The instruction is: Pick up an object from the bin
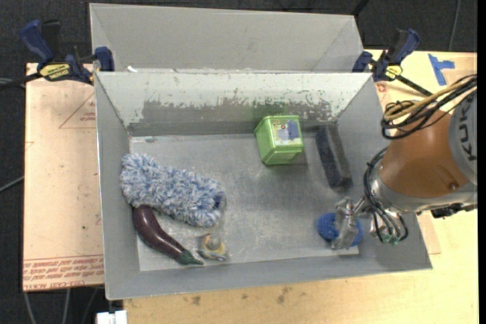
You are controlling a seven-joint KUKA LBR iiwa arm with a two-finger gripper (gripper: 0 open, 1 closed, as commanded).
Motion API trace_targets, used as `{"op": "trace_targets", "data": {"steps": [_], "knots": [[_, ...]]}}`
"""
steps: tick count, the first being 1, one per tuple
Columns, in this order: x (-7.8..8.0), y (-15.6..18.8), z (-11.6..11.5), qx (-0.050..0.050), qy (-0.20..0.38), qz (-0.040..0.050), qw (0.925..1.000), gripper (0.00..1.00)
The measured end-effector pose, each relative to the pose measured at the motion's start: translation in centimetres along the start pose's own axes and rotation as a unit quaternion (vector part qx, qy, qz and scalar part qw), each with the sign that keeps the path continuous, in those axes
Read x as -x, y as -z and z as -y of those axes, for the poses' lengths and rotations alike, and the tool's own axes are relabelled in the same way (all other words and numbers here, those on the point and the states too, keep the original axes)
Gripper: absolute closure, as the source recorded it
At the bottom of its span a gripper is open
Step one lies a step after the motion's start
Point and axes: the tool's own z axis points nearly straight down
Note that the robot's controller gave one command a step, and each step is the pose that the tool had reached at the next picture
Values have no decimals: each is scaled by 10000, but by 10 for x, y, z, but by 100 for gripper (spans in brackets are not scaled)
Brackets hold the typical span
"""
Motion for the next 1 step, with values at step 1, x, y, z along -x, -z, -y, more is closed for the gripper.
{"op": "trace_targets", "data": {"steps": [1], "knots": [[-1, 4, 0, 0, 0, -13, 10000, 100]]}}
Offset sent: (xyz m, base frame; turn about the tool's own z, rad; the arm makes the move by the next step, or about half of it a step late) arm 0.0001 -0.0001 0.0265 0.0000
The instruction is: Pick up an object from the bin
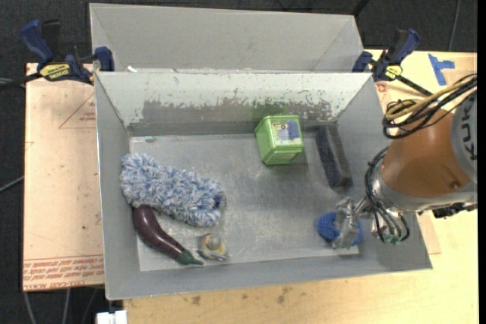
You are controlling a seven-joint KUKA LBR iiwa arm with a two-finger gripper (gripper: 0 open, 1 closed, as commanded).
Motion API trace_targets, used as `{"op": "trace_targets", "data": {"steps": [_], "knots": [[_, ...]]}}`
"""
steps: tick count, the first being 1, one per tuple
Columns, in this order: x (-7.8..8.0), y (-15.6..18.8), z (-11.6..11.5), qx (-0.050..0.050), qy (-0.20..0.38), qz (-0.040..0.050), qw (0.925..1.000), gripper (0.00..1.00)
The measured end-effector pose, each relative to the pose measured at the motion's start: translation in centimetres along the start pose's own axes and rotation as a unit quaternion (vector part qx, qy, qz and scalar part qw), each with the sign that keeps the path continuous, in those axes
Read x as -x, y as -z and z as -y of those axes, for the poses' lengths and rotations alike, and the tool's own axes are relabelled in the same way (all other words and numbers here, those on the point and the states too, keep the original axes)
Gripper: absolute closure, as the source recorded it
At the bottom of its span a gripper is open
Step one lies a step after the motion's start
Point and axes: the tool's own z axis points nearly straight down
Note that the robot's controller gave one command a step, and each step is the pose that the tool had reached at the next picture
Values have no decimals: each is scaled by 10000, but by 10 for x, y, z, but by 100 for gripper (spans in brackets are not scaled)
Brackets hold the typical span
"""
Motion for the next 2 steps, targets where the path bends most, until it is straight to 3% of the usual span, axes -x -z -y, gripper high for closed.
{"op": "trace_targets", "data": {"steps": [2], "knots": [[1, 37, 0, -5, 0, 45, 10000, 100]]}}
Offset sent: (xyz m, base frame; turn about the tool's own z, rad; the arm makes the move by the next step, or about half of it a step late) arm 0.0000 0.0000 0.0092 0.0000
